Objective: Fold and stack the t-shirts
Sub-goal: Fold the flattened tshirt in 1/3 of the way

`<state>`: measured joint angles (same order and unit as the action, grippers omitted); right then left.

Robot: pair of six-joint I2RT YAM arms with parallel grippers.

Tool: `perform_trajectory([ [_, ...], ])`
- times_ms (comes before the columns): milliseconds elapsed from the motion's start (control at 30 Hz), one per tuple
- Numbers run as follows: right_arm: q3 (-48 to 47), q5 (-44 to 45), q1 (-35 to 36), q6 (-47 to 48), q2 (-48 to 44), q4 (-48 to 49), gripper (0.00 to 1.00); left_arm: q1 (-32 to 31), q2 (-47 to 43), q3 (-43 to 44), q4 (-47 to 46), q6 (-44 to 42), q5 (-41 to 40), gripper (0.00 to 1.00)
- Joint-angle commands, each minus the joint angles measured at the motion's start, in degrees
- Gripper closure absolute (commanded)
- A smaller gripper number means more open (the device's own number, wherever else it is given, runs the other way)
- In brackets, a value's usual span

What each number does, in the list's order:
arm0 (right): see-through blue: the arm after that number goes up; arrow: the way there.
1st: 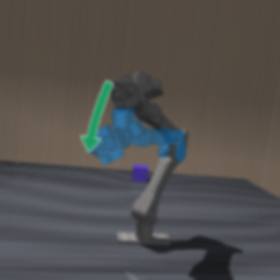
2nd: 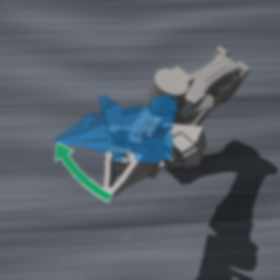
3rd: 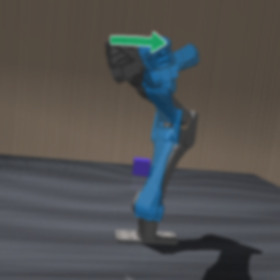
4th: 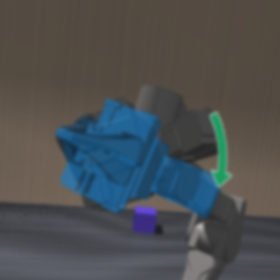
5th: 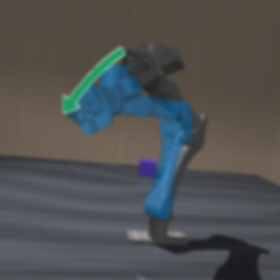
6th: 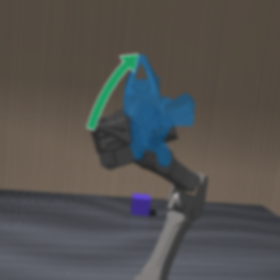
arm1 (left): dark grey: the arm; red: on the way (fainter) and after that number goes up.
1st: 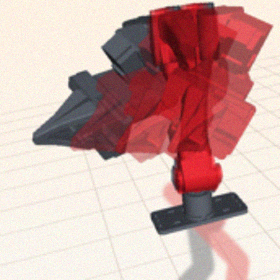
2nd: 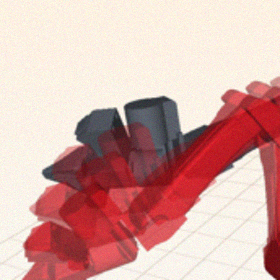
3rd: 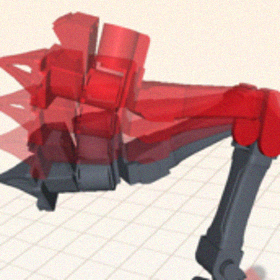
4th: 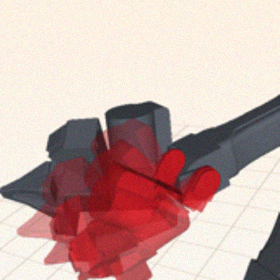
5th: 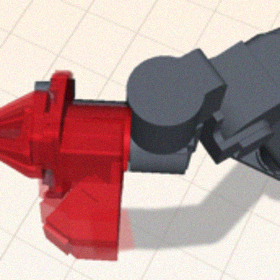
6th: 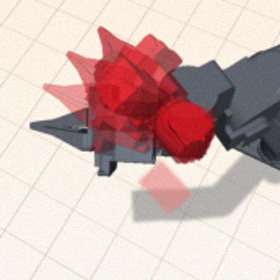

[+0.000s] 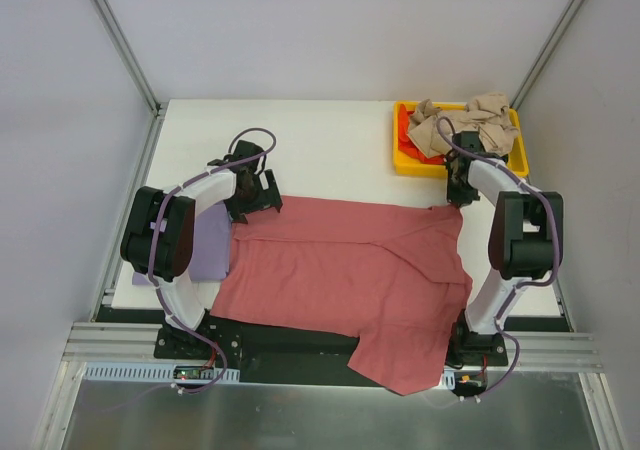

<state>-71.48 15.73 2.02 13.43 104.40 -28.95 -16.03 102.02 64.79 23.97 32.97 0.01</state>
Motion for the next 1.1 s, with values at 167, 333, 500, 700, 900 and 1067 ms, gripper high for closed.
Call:
perform_trajectory([
  [167, 13.11, -27.72, -16.77, -17.73, -17.02, 12.94, 0.99, 1.18, 0.29, -0.2, 0.56, -1.68, -1.51, 0.01],
  [333, 17.16, -53.22, -24.86, -21.76, -17.04, 21.98, 0.99, 1.18, 1.07, 0.94, 0.47, -1.68, -0.37, 0.01],
  [500, 17.08, -56.86, -26.19, -25.73, -12.65, 28.32, 0.99, 1.18, 3.01, 3.58, 0.38, -2.21, -0.1, 0.01],
  [700, 13.83, -47.12, -26.19, -23.72, -7.55, 30.44, 0.98, 1.18, 6.7, 8.06, 0.47, -2.65, -0.19, 0.01],
  [900, 7.07, -40.87, -25.49, -20.29, -6.92, 21.06, 0.47, 1.27, 6.62, 11.58, 1.08, -3.0, -0.1, 0.01],
  [1067, 7.49, -29.29, -20.23, -16.77, -16.83, 10.95, 0.04, 1.18, 1.88, 11.85, 1.17, -3.79, -0.1, 0.01],
])
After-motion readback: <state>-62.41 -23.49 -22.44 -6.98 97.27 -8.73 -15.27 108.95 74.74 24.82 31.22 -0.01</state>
